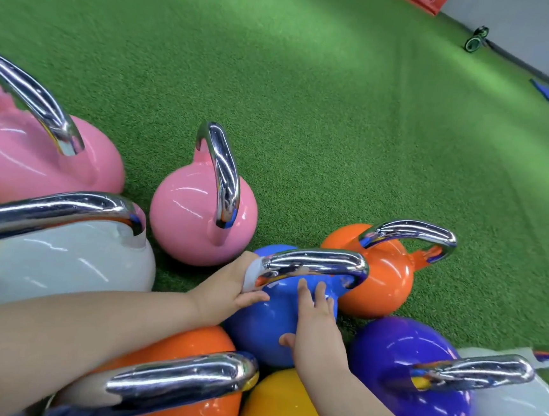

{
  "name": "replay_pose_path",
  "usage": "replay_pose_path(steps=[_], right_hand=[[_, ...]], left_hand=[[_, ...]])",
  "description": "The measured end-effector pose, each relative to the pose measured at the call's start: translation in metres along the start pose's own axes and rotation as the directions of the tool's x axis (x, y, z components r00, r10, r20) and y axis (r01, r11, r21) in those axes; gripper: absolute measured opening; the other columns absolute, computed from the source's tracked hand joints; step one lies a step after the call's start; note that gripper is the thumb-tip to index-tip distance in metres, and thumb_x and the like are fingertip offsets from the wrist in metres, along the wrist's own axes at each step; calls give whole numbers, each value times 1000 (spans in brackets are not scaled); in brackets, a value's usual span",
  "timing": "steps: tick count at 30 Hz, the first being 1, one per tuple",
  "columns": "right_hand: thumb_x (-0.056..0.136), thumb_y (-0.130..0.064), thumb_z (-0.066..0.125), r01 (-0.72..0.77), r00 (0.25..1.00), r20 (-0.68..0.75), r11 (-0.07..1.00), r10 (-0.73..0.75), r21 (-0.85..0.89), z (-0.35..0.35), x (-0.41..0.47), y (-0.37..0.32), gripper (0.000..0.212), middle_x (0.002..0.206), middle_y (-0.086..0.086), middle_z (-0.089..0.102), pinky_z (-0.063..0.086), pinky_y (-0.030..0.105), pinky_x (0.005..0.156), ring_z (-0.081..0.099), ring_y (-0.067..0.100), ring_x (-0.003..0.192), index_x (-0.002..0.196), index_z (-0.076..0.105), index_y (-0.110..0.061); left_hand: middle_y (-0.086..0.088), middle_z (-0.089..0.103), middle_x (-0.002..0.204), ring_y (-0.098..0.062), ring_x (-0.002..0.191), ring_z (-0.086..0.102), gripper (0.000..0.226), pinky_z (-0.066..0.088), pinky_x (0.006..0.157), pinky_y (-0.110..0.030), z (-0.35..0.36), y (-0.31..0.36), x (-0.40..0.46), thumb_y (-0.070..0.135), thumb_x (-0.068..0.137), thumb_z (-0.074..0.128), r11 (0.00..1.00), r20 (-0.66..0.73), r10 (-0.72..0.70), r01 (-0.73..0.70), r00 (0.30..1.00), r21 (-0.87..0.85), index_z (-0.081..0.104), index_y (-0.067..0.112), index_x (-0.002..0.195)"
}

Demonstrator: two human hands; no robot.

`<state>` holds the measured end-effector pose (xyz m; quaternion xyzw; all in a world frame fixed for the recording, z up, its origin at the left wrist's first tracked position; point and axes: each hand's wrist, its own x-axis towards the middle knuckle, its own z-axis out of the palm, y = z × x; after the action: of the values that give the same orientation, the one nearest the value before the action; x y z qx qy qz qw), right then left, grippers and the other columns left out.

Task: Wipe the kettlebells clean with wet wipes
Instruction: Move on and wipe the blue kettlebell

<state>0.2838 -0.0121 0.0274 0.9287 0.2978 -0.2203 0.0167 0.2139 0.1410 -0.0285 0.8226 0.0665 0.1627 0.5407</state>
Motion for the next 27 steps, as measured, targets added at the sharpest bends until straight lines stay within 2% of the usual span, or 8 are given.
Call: replay_pose_path(steps=[6,9,12,14,16,21,24,27], right_hand=[[85,-33,63,-10,1000,3,999,10,-33,2,2,1,98,157,10,-12,16,31,116,1,31,146,149,-11,-21],[86,-34,62,-9,1000,5,998,9,-55,2,0,1,99,157,10,-13,18,29,116,1,30,146,149,-12,-20],[85,-32,63,-15,1000,16,999,16,-46,1,0,0,99,157,8,-14,22,31,115,0,30,146,149,-12,-21],[85,-33,64,-21,1000,8,999,21,-48,2,0,0,101,157,7,-14,24,31,114,0,30,146,149,-12,-22],[84,-36,64,-19,1000,-2,997,19,-73,2,-1,-1,102,157,8,-14,23,30,115,1,30,146,149,-13,-20],[84,-35,64,-26,1000,4,997,27,-68,0,-2,-2,101,157,9,-13,22,32,116,0,30,146,149,-12,-20],[85,-35,64,-23,1000,3,997,23,-75,0,-2,-3,102,157,9,-14,23,33,115,0,31,146,148,-14,-20],[85,-32,65,-26,1000,13,999,27,-46,0,-2,-3,100,157,9,-14,23,32,114,-2,30,146,149,-12,-21]], left_hand=[[-14,45,117,-19,111,45,86,31,102,-20,7,-2,-7,83,71,38,997,94,-50,56,994,-58,48,3,101],[0,46,97,-2,79,49,91,42,82,-24,9,15,-5,95,58,23,966,65,-125,136,990,-220,33,24,113],[0,47,86,1,58,47,62,45,64,-13,6,35,2,86,67,28,920,37,-153,156,988,-358,37,36,101],[0,52,105,9,74,50,30,40,76,-4,2,43,11,55,84,28,937,45,-139,146,989,-318,36,41,109],[6,44,126,5,108,44,38,24,93,2,-4,45,22,36,87,30,984,90,-39,54,995,-171,35,35,125],[-3,46,135,-10,119,41,60,25,95,-10,-15,42,35,38,86,41,983,246,120,-150,962,106,34,10,139],[0,53,122,-4,105,49,54,33,88,-13,-15,39,34,39,85,45,986,239,118,-141,964,83,40,13,132],[8,54,78,5,58,50,36,38,56,-11,-15,39,36,52,74,53,983,263,-63,106,963,-152,50,21,93]])
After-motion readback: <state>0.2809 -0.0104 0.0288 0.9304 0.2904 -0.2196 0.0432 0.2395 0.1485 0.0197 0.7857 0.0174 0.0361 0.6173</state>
